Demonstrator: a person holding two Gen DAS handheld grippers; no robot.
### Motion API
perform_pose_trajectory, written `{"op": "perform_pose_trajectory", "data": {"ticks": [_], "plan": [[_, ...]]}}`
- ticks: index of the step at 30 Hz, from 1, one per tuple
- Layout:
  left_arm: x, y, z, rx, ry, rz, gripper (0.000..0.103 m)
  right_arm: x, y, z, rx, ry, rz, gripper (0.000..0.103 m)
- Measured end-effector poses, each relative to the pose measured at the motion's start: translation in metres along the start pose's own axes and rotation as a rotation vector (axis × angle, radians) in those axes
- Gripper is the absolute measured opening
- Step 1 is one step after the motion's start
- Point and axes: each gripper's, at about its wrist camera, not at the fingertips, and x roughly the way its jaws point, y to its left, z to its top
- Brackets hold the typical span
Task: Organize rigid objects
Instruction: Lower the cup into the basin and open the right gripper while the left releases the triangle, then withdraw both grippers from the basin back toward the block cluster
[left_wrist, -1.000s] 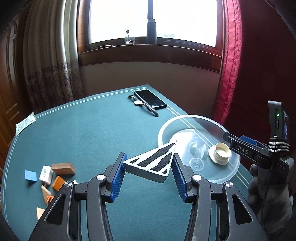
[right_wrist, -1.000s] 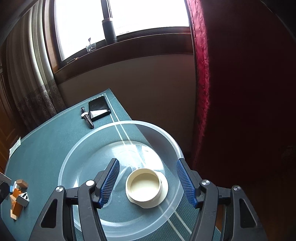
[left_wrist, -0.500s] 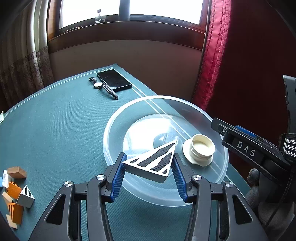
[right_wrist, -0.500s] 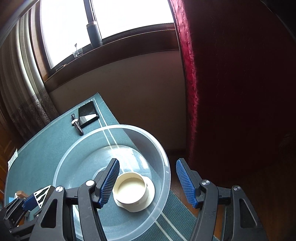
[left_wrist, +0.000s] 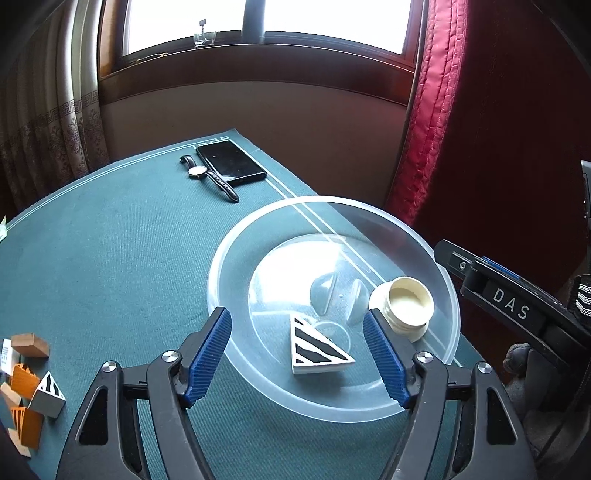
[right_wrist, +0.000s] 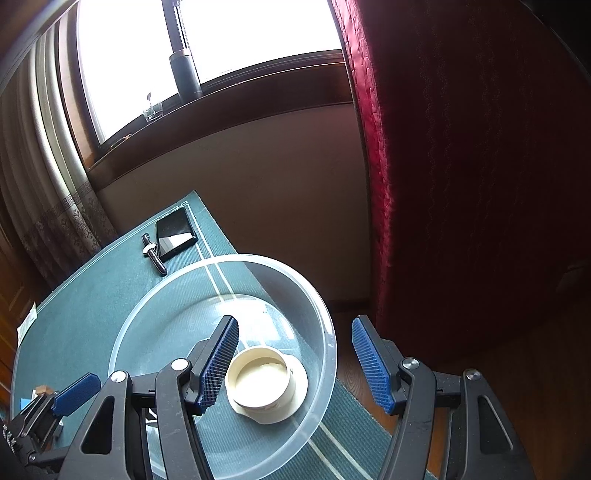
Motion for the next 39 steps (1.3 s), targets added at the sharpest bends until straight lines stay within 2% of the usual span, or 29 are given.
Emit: {"op": "perform_pose_trajectory", "data": {"ticks": [17, 32, 36, 39], "plan": [[-0.036, 0.029, -0.014, 0.009, -0.102, 0.195, 0.077, -0.009, 0.010, -0.005, -0.010, -0.019, 0.043, 0.068], [-0.076, 0.058, -0.038, 0.013, -0.172, 0.324, 0.082, -0.033, 0.051, -0.021, -0.105, -0.056, 0.150, 0.068], [-0.085, 0.070, -0.045, -0.011, -0.175, 0.340, 0.083, -0.039, 0.064, -0.029, -0.141, -0.065, 0.177, 0.079], [-0.092, 0.080, -0.050, -0.034, -0.177, 0.353, 0.085, -0.042, 0.075, -0.036, -0.171, -0.067, 0.197, 0.079]]}}
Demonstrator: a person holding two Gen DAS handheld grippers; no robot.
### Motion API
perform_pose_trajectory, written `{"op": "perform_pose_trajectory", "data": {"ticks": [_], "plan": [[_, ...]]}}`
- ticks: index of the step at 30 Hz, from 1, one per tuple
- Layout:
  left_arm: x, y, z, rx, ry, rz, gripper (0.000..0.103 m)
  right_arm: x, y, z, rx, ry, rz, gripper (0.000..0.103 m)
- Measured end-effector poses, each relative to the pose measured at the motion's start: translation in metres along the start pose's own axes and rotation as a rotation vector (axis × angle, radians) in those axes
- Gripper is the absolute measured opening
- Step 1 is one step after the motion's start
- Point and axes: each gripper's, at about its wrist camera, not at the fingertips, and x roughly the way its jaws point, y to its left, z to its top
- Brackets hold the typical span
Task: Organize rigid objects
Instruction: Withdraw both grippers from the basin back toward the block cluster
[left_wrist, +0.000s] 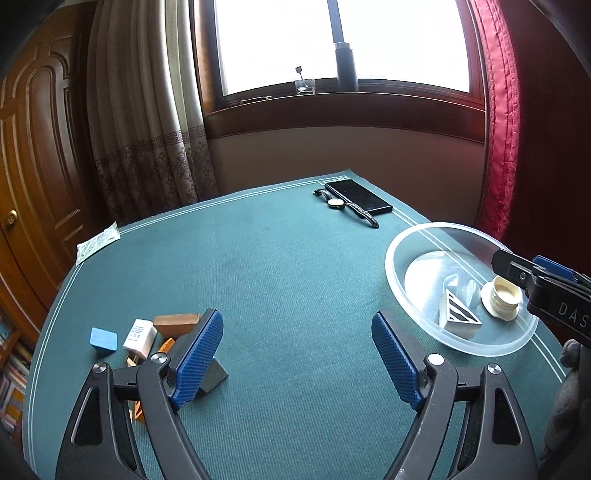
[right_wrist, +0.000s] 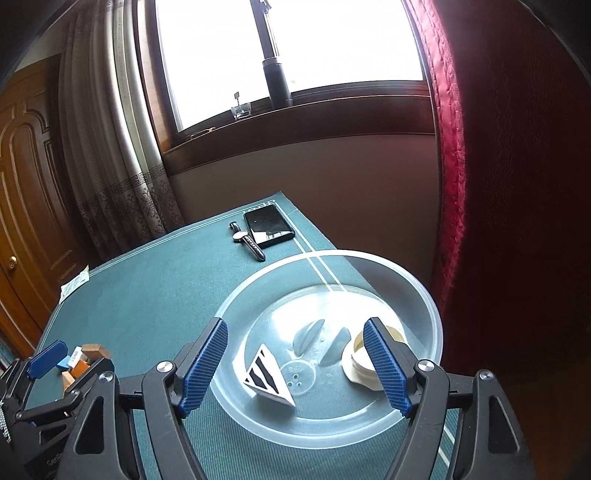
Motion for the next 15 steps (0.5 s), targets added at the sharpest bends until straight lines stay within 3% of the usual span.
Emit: {"op": "perform_pose_trajectory", "data": {"ticks": [7, 9, 15], "plan": [[-0.008, 0.035, -0.013, -0.056, 0.011, 0.048, 0.092, -0.003, 0.027, -0.012, -0.061, 0.017, 0.054, 0.083], [-0.011, 0.047, -0.017, -0.072, 0.014, 0.064, 0.094, -0.003, 0.034, -0.016, -0.071, 0.029, 0.074, 0.088], [-0.020, 0.085, -0.034, -0.136, 0.039, 0.114, 0.095, 0.001, 0.053, -0.030, -0.118, 0.074, 0.125, 0.091]]}}
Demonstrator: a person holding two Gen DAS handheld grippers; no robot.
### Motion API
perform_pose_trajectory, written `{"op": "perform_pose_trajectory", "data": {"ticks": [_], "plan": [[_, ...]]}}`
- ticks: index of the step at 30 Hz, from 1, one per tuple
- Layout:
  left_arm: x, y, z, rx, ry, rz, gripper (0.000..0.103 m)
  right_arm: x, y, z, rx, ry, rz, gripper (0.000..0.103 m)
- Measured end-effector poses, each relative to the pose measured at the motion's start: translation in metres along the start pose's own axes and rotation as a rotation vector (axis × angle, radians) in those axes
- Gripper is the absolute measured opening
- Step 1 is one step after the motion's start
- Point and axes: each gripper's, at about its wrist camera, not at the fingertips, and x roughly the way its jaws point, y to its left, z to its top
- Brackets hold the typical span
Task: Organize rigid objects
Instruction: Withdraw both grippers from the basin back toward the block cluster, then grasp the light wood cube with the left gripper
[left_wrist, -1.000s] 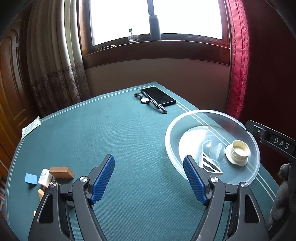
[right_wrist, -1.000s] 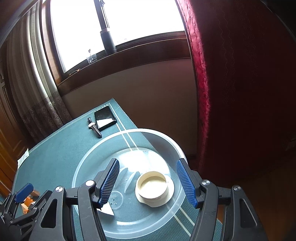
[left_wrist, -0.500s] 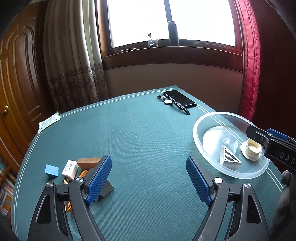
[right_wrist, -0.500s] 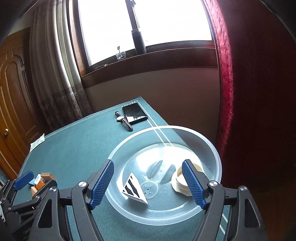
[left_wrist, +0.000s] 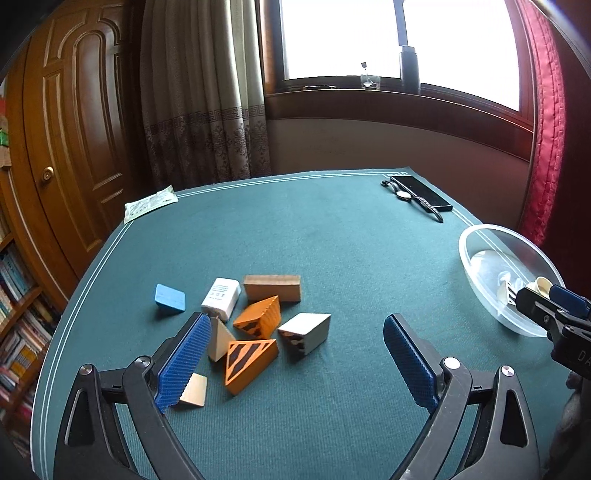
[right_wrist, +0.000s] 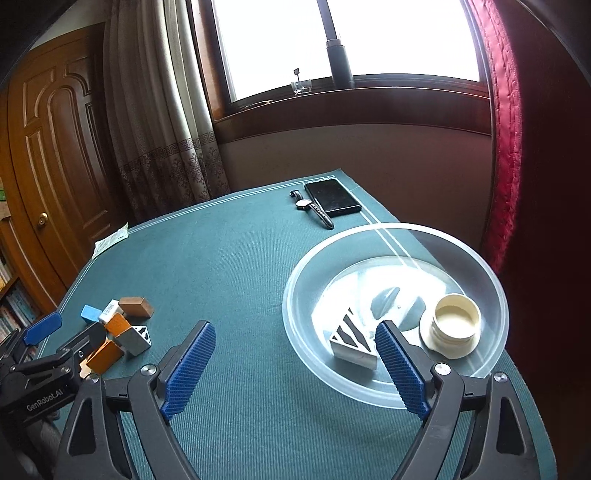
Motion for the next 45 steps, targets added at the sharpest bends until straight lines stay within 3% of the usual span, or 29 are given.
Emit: {"op": "perform_pose_trajectory", "data": {"ticks": [18, 29, 45], "plan": [[0.004, 0.108, -0.038, -0.167, 0.093, 0.158, 0.095, 0.009, 0.048, -0.028, -0.117, 0.085, 0.089, 0.091], [0.017, 0.114, -0.060, -0.153, 0.154, 0.178, 0.095, 0.012, 0.070, -0.042, -0.179, 0.129, 0.140, 0.091], [0.027, 0.116, -0.068, -0.113, 0.202, 0.204, 0.095, 0.018, 0.077, -0.052, -0.202, 0.165, 0.154, 0.091]]}}
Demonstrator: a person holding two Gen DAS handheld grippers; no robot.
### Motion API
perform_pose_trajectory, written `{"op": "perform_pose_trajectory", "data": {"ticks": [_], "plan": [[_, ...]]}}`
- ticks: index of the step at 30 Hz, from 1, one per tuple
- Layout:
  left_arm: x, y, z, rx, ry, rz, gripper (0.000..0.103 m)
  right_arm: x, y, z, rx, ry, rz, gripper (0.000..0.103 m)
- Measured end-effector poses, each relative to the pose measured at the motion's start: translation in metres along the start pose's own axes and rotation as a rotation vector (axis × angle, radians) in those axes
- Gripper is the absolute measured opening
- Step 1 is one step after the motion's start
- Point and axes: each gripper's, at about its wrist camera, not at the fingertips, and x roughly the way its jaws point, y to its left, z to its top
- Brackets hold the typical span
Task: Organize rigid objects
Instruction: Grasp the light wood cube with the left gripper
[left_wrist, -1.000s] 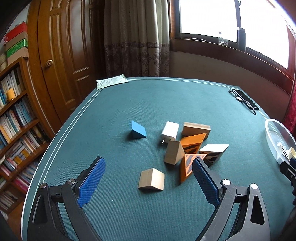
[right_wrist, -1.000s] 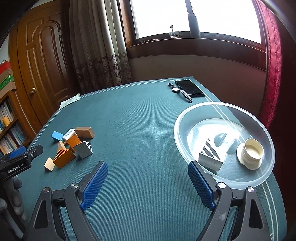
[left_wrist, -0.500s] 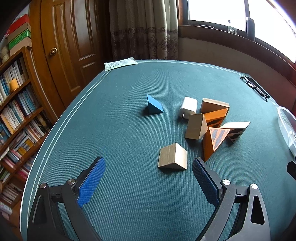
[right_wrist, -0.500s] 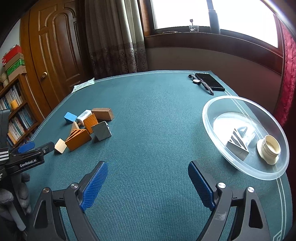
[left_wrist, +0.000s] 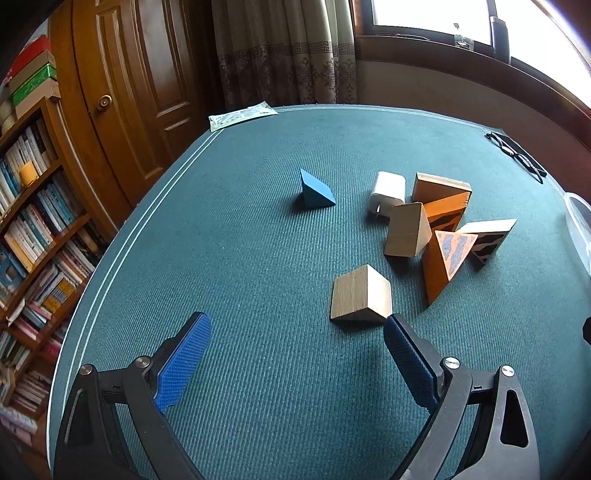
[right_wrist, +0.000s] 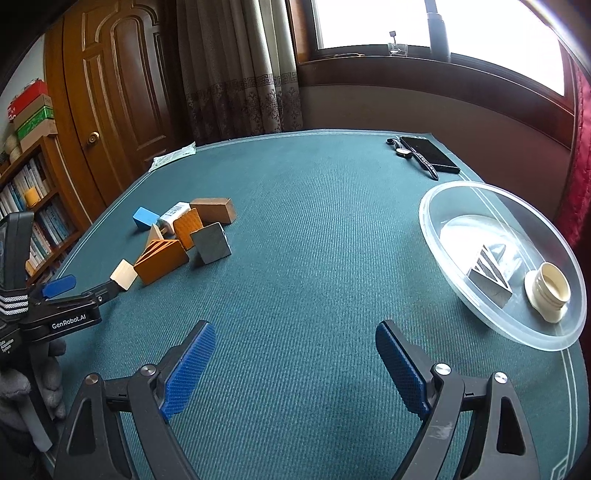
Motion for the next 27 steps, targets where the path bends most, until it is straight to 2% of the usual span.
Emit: {"op": "perform_pose_trajectory", "data": {"ticks": [6, 14, 24, 27], "plan": [[0.005, 0.006, 0.000, 0.028, 0.010, 0.033, 0.095, 0.002, 0.000, -0.001, 0.005, 0.009, 0.002, 0.091], [0.017, -0.012, 0.013, 0.113, 0.010, 0.038, 0.095, 0.005, 0.007, -0.003, -0.012, 0.021, 0.008, 0.091], [0.035, -0.010, 0.033, 0.071, 0.035, -0.025, 0.095, 0.009, 0.007, -0.006, -0.011, 0.040, 0.008, 0.091], [0.036, -0.009, 0.033, 0.067, 0.030, -0.058, 0.088, 0.012, 0.008, -0.007, -0.011, 0.048, 0.010, 0.091]]}}
